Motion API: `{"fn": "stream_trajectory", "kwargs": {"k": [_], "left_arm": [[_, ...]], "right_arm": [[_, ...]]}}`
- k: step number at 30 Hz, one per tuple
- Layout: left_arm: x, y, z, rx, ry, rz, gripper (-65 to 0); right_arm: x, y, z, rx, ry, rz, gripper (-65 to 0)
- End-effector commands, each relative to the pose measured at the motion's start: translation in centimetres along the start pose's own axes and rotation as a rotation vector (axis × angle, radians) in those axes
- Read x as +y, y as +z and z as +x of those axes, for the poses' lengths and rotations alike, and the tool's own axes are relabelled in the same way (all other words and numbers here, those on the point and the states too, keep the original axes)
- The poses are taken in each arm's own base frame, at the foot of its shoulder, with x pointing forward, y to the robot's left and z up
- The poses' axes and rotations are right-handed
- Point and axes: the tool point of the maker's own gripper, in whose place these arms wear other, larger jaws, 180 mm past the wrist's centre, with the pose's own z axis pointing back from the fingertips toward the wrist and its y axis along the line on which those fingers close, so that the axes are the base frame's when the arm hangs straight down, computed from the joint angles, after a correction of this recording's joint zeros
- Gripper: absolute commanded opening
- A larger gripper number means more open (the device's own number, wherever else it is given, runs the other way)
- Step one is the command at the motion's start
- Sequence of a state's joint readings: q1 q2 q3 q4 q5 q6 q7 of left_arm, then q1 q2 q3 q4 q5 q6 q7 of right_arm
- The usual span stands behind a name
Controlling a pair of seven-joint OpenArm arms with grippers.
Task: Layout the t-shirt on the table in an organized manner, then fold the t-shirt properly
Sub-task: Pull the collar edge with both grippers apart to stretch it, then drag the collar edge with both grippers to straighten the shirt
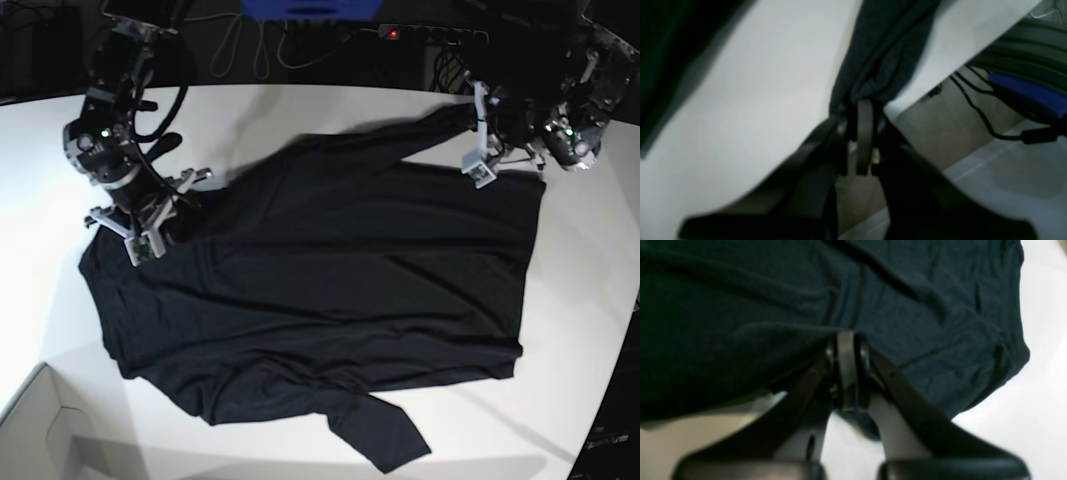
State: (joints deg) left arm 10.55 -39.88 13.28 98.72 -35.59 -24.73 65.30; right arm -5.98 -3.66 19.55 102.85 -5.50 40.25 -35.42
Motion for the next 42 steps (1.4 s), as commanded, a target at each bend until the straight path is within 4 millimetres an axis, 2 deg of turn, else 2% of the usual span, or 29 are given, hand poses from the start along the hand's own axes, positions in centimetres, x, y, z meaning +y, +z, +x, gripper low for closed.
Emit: {"fn": "stream_trajectory", "kwargs": {"k": [1, 5, 9, 11, 13, 15, 19, 22, 36, 39, 42], "left_arm": [[0.0, 0.8, 0.4, -0.009, -0.032, 0.007, -64.7], [-0.6, 2.3, 1.2, -0.004, -0.104, 0.025, -64.7], [-1.6, 3.9, 2.9, -0.049, -0.183, 0.037, -64.7], [-1.4, 4.3, 3.4, -0.066, -0.227, 0.038, -64.7], [-0.1, 4.6, 3.8, -0.093, -0.225, 0.055, -64.7], [2.0, 4.8, 4.2, -0.141, -0.160, 0.078, -64.7], [8.1, 4.9, 3.2, -0.225, 0.133, 0.138, -64.7], [10.3, 4.4, 2.3, -0.211, 0.245, 0.134, -64.7], [10.4, 4.1, 1.8, -0.193, 0.260, 0.127, -64.8], [10.4, 4.2, 1.9, -0.201, 0.264, 0.124, -64.8], [9.7, 3.6, 0.6, -0.161, 0.271, 0.109, -64.8]], "right_arm": [[-0.5, 0.2, 1.8, -0.062, 0.003, -0.011, -65.0], [-0.8, 0.4, 1.6, -0.060, 0.003, -0.020, -65.0], [-0.8, 0.5, 1.5, -0.057, 0.002, -0.020, -65.0], [-0.8, 0.5, 1.4, -0.056, 0.003, -0.021, -65.0], [-0.9, 0.5, 1.4, -0.055, 0.006, -0.022, -65.0], [-1.2, 0.4, 1.5, -0.055, 0.013, -0.025, -65.0], [-1.2, 0.4, 1.6, -0.058, 0.014, -0.026, -65.0], [-1.2, 0.4, 1.6, -0.058, 0.015, -0.025, -65.0], [-0.8, 0.4, 1.3, -0.052, 0.007, -0.017, -65.0], [-0.4, 0.8, 0.4, -0.034, 0.006, -0.011, -65.0], [-0.2, 1.6, -0.8, -0.011, 0.012, -0.012, -65.0]]}}
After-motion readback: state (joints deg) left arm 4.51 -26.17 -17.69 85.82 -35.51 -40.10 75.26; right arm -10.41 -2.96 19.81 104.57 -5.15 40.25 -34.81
